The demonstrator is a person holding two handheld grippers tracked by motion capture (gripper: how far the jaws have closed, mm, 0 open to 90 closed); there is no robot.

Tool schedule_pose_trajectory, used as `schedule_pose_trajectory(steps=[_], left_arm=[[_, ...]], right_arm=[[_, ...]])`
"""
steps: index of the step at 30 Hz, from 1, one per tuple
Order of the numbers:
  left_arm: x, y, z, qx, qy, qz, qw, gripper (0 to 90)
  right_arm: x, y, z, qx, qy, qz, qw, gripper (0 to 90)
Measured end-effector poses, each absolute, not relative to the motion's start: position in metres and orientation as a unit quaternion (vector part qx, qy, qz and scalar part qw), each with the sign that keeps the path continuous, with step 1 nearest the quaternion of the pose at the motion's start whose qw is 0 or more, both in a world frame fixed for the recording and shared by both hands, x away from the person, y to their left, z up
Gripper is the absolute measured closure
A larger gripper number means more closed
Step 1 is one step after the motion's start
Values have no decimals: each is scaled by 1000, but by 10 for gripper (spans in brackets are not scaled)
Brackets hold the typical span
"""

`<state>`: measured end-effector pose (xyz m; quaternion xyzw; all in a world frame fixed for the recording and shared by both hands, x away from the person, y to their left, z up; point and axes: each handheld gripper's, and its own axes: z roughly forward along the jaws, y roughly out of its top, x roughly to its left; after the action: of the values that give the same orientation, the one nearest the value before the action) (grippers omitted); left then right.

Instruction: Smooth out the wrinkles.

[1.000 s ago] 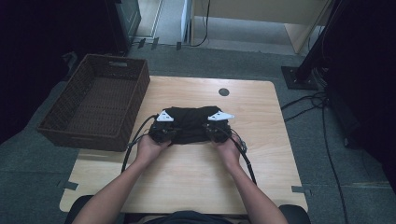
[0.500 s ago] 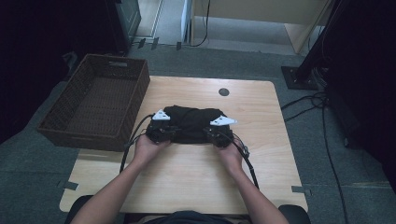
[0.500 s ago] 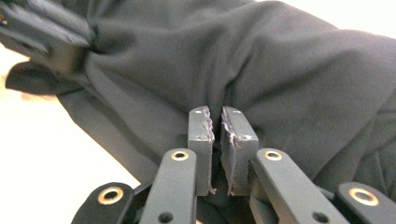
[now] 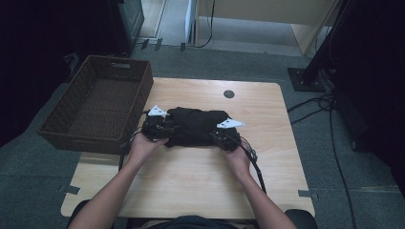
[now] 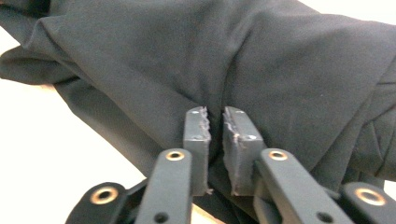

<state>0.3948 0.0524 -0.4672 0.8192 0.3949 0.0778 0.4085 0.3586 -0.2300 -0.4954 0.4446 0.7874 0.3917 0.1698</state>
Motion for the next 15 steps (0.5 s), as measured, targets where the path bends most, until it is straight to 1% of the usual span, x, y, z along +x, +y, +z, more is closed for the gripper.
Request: schedule_pose_trajectory(steps=[1, 2, 3, 4, 5, 6, 7, 8, 9, 10, 12, 13, 14, 15], left_arm=[[395, 51, -469, 820, 394, 77, 407, 566], [397, 50, -472, 823, 392, 78, 404, 588], [397, 49, -473, 824, 391, 75, 404, 624], [397, 49, -473, 824, 391, 75, 404, 668], [398, 49, -474, 828, 387, 79, 398, 712], [398, 49, -474, 828, 387, 79, 398, 758], [400, 50, -475, 826, 390, 73, 400, 795], [400, 50, -475, 826, 390, 73, 400, 835], [400, 51, -474, 825, 391, 68, 401, 835], [400, 50, -473, 826, 390, 70, 401, 873], [399, 46, -471, 825, 388, 73, 404, 879], [398, 45, -471, 825, 385, 71, 408, 881], [398, 45, -471, 825, 385, 71, 408, 883], [397, 44, -469, 826, 381, 69, 410, 883]], right_arm=[[359, -232, -494, 442, 789, 394, 168, 710], [359, -232, -494, 441, 790, 392, 168, 674], [359, -232, -495, 441, 790, 392, 167, 638], [359, -232, -495, 441, 790, 392, 167, 638], [358, -233, -494, 436, 790, 393, 179, 572], [358, -233, -494, 436, 790, 393, 179, 572], [356, -234, -490, 435, 786, 397, 190, 527], [356, -234, -490, 435, 786, 397, 190, 527], [356, -235, -489, 435, 782, 401, 196, 506], [358, -236, -487, 431, 779, 409, 201, 477], [362, -233, -489, 433, 779, 406, 203, 473], [363, -231, -491, 435, 780, 402, 200, 490], [365, -229, -493, 433, 783, 397, 203, 538], [366, -226, -494, 436, 784, 393, 204, 609]])
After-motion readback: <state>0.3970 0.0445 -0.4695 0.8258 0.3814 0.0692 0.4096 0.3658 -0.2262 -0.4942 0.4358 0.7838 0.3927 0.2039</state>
